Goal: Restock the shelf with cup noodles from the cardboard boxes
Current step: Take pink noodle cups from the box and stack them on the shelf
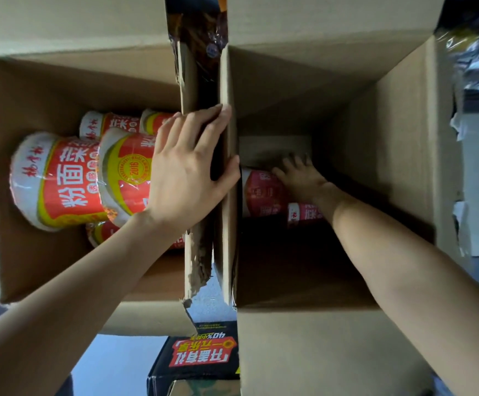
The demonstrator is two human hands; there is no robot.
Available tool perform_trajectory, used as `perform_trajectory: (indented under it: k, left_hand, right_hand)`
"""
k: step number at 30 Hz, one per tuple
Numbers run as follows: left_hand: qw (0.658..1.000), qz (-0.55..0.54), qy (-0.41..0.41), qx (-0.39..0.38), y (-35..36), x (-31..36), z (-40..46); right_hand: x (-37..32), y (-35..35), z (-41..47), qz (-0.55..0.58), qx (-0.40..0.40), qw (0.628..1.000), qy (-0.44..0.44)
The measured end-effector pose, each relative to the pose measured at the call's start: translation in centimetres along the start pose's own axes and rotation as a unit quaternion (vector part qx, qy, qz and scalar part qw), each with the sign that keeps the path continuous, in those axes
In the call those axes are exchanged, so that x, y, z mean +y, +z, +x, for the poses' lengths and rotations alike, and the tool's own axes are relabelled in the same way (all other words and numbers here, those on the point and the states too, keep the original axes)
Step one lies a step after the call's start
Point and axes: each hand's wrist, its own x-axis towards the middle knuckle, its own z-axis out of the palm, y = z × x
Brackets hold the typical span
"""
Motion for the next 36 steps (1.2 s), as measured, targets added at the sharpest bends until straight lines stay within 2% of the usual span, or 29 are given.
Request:
perform_trajectory:
  k: [4, 7, 12, 17, 21, 24, 29, 33, 36]
  left_hand:
    - [1.000, -0.003, 0.001, 0.008, 0.2, -0.1, -0.1]
    - [1.000, -0.001, 0.006, 0.011, 0.4, -0.3, -0.1]
    - [1.000, 0.001, 0.011, 0.015, 0.6, -0.4, 0.0]
    - [1.000, 0.010, 0.008, 0.004, 0.2, -0.2, 0.1]
    - [1.000, 0.027, 0.006, -0.001, 0.1, -0.1, -0.1]
    - [1.000, 0.027, -0.001, -0.008, 0.0, 0.3, -0.1]
    - [1.000, 0.025, -0.001, -0.003, -0.1, 0.3, -0.3]
    - [1.000, 0.019, 0.002, 0.016, 0.4, 0.0, -0.3]
    - [1.000, 0.008, 0.002, 0.021, 0.7, -0.1, -0.3]
  right_hand:
    - [-0.1, 3.8, -0.5, 0.031, -0.085, 0.996, 0.003]
    - [0.3, 5.2, -0.1, 0.049, -0.087, 0.995, -0.005]
    - [1.3, 4.3, -0.2, 0.169, -0.095, 0.981, -0.018]
    - [1.5, 1.0, -2.4, 0.106, -0.043, 0.993, 0.034]
    - [0.8, -1.2, -3.6, 0.018, 0.022, 1.000, 0.012]
    - [-0.5, -3.4, -4.4, 0.053, 0.075, 0.996, -0.002]
    - [-0.9, -2.5, -4.5, -0.024, 0.065, 0.997, 0.038]
    - [-1.1, 0.3, -2.6, -0.024, 0.028, 0.999, 0.017]
    - [-2.0, 2.3, -0.5, -0.004, 0.057, 0.997, 0.044]
